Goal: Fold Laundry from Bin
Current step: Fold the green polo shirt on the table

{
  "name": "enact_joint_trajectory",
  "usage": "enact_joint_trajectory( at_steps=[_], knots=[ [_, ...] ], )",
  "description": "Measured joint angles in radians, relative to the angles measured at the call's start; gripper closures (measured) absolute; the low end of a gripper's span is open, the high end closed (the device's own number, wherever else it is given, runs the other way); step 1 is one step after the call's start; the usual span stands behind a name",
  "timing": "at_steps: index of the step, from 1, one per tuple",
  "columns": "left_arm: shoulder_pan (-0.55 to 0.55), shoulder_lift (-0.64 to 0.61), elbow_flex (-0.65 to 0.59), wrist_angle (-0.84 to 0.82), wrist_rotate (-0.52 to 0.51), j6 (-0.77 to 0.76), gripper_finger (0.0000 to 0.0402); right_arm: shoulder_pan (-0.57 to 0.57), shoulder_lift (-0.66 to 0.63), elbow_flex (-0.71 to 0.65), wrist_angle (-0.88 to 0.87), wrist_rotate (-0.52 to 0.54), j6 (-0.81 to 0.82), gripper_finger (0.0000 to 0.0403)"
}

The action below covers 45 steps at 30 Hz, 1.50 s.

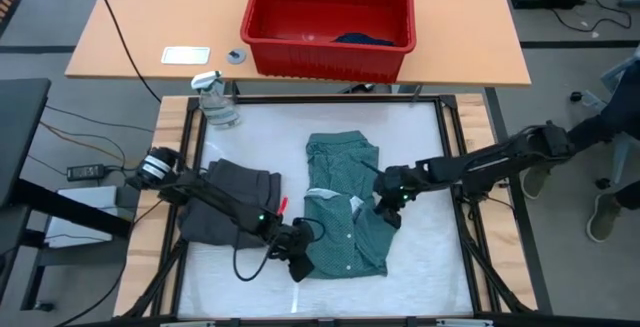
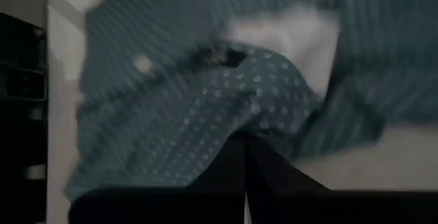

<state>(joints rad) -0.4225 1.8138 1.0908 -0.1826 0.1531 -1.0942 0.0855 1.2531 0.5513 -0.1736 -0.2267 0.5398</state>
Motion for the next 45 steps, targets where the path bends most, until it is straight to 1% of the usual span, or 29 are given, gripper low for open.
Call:
enact_joint_trajectory(
  at_steps=[3, 6, 9, 13, 15, 16, 19, 22, 25, 27, 30, 34, 38, 42, 45],
  knots=[
    [0.006, -0.027, 0.002, -0.015, -0.019, 0.005, 0.0281, 0.007, -0.019, 0.081, -0.087, 0.109, -0.106, 0.0400],
    [0.024, -0.045, 0.002, -0.024, -0.027, 0.009, 0.0281, -0.009, 0.004, 0.168, -0.153, 0.199, -0.223, 0.0401],
    [0.046, -0.063, 0.002, -0.031, -0.032, 0.013, 0.0281, -0.027, 0.040, 0.242, -0.212, 0.266, -0.333, 0.0401],
    [0.078, -0.086, 0.002, -0.041, -0.052, 0.027, 0.0281, -0.059, 0.095, 0.315, -0.259, 0.287, -0.462, 0.0402],
    [0.097, -0.092, 0.002, -0.042, -0.065, 0.050, 0.0281, -0.078, 0.128, 0.330, -0.280, 0.286, -0.483, 0.0402],
    [0.109, -0.094, 0.002, -0.041, -0.071, 0.061, 0.0281, -0.086, 0.139, 0.331, -0.280, 0.285, -0.469, 0.0401],
    [0.148, -0.095, 0.002, -0.012, -0.082, 0.083, 0.0281, -0.113, 0.152, 0.331, -0.285, 0.221, -0.354, 0.0383],
    [0.181, -0.095, 0.002, 0.001, -0.085, 0.117, 0.0281, -0.135, 0.152, 0.320, -0.290, 0.126, -0.307, 0.0339],
    [0.204, -0.095, 0.002, -0.004, -0.084, 0.154, 0.0281, -0.155, 0.152, 0.286, -0.250, 0.044, -0.326, 0.0285],
    [0.218, -0.095, 0.002, -0.007, -0.084, 0.178, 0.0280, -0.166, 0.166, 0.250, -0.214, 0.008, -0.361, 0.0252],
    [0.233, -0.095, 0.002, -0.009, -0.083, 0.206, 0.0280, -0.191, 0.194, 0.187, -0.149, -0.042, -0.382, 0.0223],
    [0.249, -0.095, 0.002, -0.013, -0.081, 0.229, 0.0280, -0.227, 0.249, 0.143, -0.063, -0.128, -0.375, 0.0221],
    [0.265, -0.095, 0.002, -0.024, -0.080, 0.235, 0.0280, -0.234, 0.301, 0.144, -0.023, -0.164, -0.375, 0.0237],
    [0.281, -0.095, 0.002, -0.043, -0.081, 0.245, 0.0280, -0.240, 0.335, 0.150, 0.003, -0.172, -0.373, 0.0264],
    [0.292, -0.095, 0.002, -0.060, -0.080, 0.252, 0.0280, -0.241, 0.333, 0.150, 0.000, -0.172, -0.353, 0.0301]
  ],
)
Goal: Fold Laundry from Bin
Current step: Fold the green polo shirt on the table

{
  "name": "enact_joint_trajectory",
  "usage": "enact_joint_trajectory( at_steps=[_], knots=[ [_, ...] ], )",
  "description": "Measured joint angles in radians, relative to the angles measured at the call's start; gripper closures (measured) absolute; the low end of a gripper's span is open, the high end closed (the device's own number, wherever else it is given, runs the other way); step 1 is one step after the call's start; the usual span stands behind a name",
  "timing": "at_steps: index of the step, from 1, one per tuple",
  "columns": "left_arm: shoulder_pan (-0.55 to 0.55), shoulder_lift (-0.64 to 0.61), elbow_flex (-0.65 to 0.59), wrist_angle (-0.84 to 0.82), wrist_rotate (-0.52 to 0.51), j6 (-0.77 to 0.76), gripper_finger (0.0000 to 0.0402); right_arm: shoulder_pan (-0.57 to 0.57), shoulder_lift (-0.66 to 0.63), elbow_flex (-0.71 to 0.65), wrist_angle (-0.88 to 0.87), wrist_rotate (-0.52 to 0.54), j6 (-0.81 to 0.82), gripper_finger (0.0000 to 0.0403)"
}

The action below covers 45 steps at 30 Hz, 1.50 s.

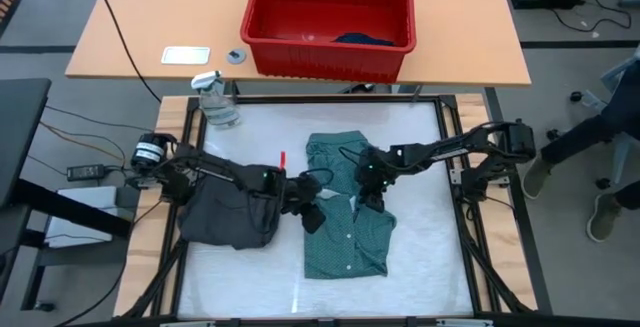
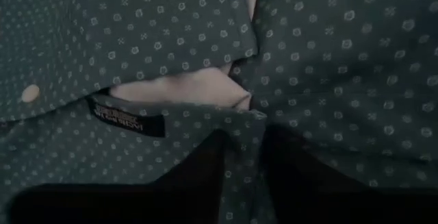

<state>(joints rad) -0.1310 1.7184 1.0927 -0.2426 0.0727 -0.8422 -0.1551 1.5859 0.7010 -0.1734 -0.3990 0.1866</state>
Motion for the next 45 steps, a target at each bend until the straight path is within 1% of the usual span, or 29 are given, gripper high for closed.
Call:
enact_joint_trajectory(
  at_steps=[4, 7, 12, 15, 19, 22, 26, 29, 31, 33, 35, 39, 45],
  knots=[
    [0.007, 0.000, 0.000, -0.016, 0.000, 0.001, 0.0280, 0.000, -0.053, 0.000, -0.013, -0.015, 0.030, 0.0362],
    [0.011, 0.000, 0.000, -0.018, 0.000, 0.014, 0.0280, 0.002, -0.099, 0.000, -0.032, -0.013, 0.039, 0.0392],
    [0.033, 0.000, 0.000, -0.016, 0.000, 0.046, 0.0280, 0.013, -0.123, 0.000, -0.039, -0.031, 0.017, 0.0398],
    [0.045, 0.000, 0.000, -0.009, 0.000, 0.047, 0.0280, 0.057, -0.161, 0.006, -0.038, -0.019, -0.039, 0.0399],
    [0.050, 0.000, 0.000, -0.011, 0.000, 0.050, 0.0280, 0.129, -0.230, 0.058, -0.091, 0.105, -0.131, 0.0400],
    [0.050, 0.000, 0.000, -0.010, 0.000, 0.052, 0.0280, 0.174, -0.280, 0.108, -0.163, 0.184, -0.161, 0.0401],
    [0.051, 0.000, 0.000, -0.010, -0.005, 0.053, 0.0280, 0.223, -0.332, 0.160, -0.259, 0.241, -0.194, 0.0401],
    [0.056, 0.000, 0.000, -0.010, -0.014, 0.053, 0.0280, 0.258, -0.354, 0.180, -0.319, 0.254, -0.220, 0.0402],
    [0.063, 0.000, 0.000, -0.009, -0.036, 0.054, 0.0280, 0.280, -0.363, 0.180, -0.333, 0.299, -0.259, 0.0402],
    [0.071, 0.000, 0.000, -0.009, -0.067, 0.054, 0.0280, 0.286, -0.348, 0.178, -0.305, 0.342, -0.335, 0.0402],
    [0.081, 0.000, 0.000, -0.009, -0.093, 0.053, 0.0280, 0.263, -0.305, 0.176, -0.263, 0.366, -0.409, 0.0402],
    [0.102, 0.000, 0.000, -0.009, -0.104, 0.031, 0.0280, 0.205, -0.192, 0.186, -0.153, 0.363, -0.484, 0.0402],
    [0.096, 0.000, 0.000, -0.017, -0.103, -0.037, 0.0280, 0.117, -0.045, 0.202, -0.041, 0.350, -0.555, 0.0402]
  ],
)
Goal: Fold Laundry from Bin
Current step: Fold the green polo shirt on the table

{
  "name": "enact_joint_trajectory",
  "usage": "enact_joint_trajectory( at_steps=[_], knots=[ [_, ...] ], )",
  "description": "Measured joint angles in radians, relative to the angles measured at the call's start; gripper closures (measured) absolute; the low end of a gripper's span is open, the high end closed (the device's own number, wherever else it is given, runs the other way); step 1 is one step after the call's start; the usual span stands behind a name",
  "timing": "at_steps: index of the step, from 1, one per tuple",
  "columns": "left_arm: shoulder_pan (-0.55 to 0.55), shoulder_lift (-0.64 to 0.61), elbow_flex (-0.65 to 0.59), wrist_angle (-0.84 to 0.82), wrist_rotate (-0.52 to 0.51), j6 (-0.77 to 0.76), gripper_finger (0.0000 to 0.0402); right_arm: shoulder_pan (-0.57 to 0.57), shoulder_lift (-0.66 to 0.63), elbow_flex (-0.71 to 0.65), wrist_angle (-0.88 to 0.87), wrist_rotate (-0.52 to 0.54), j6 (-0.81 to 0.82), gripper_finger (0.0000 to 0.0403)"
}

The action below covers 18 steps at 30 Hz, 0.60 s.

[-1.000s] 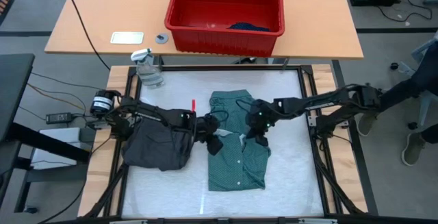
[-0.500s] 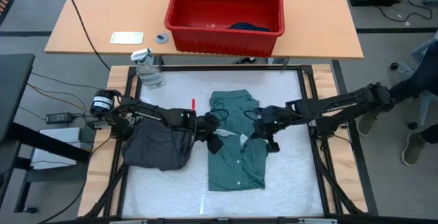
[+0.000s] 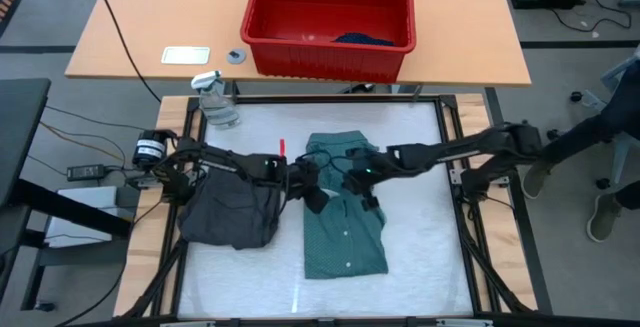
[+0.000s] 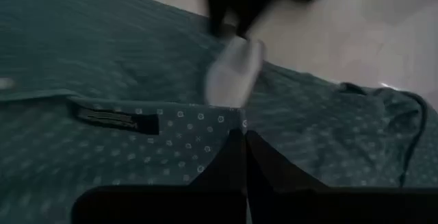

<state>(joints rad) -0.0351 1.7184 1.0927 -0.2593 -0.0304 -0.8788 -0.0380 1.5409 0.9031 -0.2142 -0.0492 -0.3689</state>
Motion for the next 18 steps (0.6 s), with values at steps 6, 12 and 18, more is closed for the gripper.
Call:
enact_joint_trajectory(
  at_steps=[6, 12, 18],
  knots=[
    [-0.035, -0.010, 0.000, 0.020, 0.000, -0.037, 0.0280, -0.057, 0.116, 0.000, 0.133, -0.045, -0.051, 0.0402],
    [-0.064, -0.010, 0.001, 0.174, -0.001, -0.008, 0.0280, -0.085, 0.151, -0.001, 0.116, -0.058, 0.173, 0.0333],
    [-0.066, -0.008, 0.001, 0.361, -0.016, 0.006, 0.0281, -0.119, 0.013, -0.001, 0.083, 0.005, 0.327, 0.0207]
  ],
)
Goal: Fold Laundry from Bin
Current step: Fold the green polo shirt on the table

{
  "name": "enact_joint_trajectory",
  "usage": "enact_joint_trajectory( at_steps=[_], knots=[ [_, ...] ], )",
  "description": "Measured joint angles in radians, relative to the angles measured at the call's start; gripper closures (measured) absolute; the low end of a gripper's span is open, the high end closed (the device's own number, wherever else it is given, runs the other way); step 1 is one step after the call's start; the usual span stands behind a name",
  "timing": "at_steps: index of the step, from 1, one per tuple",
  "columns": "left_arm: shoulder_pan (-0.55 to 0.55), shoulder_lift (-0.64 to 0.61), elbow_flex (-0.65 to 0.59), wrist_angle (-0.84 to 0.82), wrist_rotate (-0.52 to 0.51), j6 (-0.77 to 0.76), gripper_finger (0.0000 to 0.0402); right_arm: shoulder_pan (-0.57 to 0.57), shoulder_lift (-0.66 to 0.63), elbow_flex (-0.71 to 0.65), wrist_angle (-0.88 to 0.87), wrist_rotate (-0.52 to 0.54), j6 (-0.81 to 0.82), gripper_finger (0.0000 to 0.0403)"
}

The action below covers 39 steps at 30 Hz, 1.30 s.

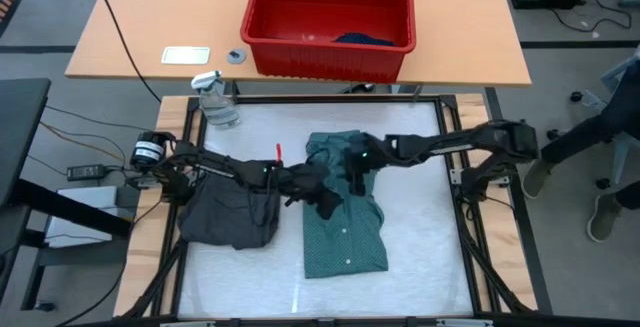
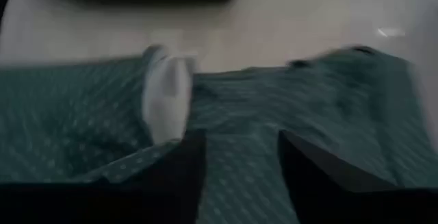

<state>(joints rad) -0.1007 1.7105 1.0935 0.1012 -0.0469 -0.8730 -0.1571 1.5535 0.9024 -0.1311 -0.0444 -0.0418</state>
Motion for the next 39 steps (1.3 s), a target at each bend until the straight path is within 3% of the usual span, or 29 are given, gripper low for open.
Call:
enact_joint_trajectory(
  at_steps=[3, 6, 10, 14, 19, 25, 29, 32, 39],
  knots=[
    [-0.013, 0.008, 0.000, 0.045, -0.005, 0.003, 0.0281, -0.032, -0.101, 0.000, -0.098, 0.050, 0.172, 0.0161],
    [-0.036, 0.024, 0.000, 0.086, -0.003, 0.056, 0.0281, -0.060, -0.194, -0.010, -0.246, 0.041, 0.378, 0.0144],
    [-0.084, 0.062, 0.006, 0.099, -0.004, 0.264, 0.0279, -0.039, -0.301, -0.136, -0.284, -0.027, 0.594, 0.0157],
    [-0.135, 0.155, 0.036, 0.145, 0.010, 0.336, 0.0261, 0.066, -0.402, -0.289, -0.245, -0.087, 0.799, 0.0181],
    [-0.194, 0.289, 0.184, 0.209, 0.009, 0.461, 0.0222, 0.228, -0.508, -0.368, -0.246, -0.044, 0.998, 0.0202],
    [-0.229, 0.466, 0.395, 0.165, 0.004, 0.564, 0.0189, 0.329, -0.532, -0.380, -0.333, 0.003, 1.095, 0.0211],
    [-0.239, 0.540, 0.500, 0.030, -0.002, 0.640, 0.0183, 0.378, -0.521, -0.380, -0.357, 0.009, 1.117, 0.0211],
    [-0.244, 0.555, 0.547, -0.091, -0.014, 0.686, 0.0182, 0.415, -0.514, -0.379, -0.363, 0.018, 1.134, 0.0212],
    [-0.269, 0.585, 0.557, -0.070, -0.008, 0.761, 0.0182, 0.461, -0.493, -0.380, -0.364, 0.055, 1.175, 0.0217]
  ],
)
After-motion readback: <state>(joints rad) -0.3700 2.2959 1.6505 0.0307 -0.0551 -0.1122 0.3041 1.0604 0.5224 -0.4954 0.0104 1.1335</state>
